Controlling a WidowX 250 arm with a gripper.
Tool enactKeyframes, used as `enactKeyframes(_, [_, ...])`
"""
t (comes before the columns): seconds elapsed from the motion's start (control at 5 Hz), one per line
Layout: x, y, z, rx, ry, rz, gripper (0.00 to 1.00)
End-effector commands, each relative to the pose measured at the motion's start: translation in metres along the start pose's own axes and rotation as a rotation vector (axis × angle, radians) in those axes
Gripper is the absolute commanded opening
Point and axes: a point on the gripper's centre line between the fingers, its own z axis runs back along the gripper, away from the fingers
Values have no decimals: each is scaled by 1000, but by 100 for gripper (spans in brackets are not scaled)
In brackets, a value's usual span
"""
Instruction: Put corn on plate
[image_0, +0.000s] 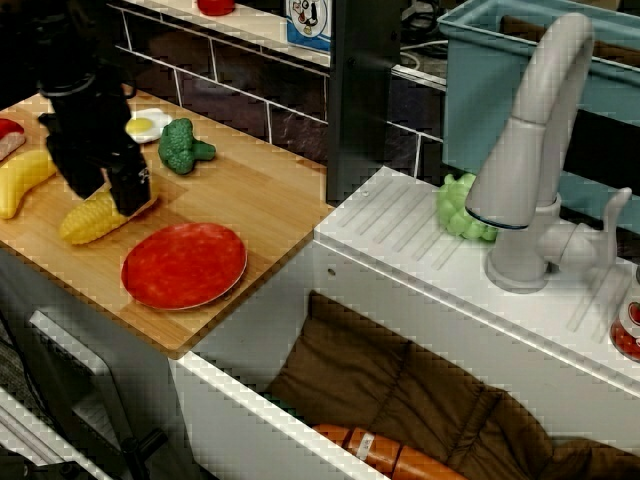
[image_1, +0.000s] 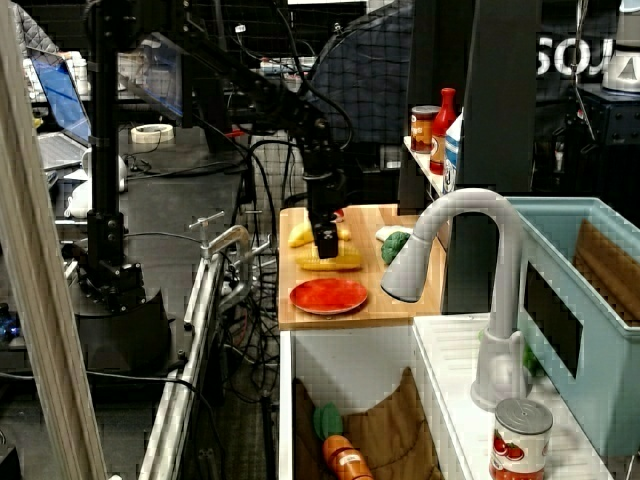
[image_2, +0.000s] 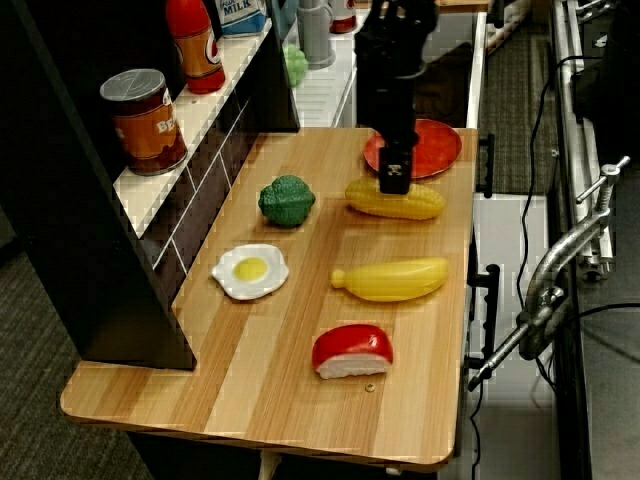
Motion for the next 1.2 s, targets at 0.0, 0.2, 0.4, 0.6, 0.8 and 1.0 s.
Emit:
enactKeyframes(0.0, [10,28,-14,18,27,-245,100])
enactKeyframes(0.2, [9,45,-19,40,67,-246,100])
enactKeyframes(0.4, [-3,47,-24,59,68,-241,100])
enactKeyframes(0.6, [-7,46,-21,44,60,-221,0])
enactKeyframes(0.8, [-6,42,-17,31,60,-206,0])
enactKeyframes(1.0, [-8,22,1,5,84,-198,0])
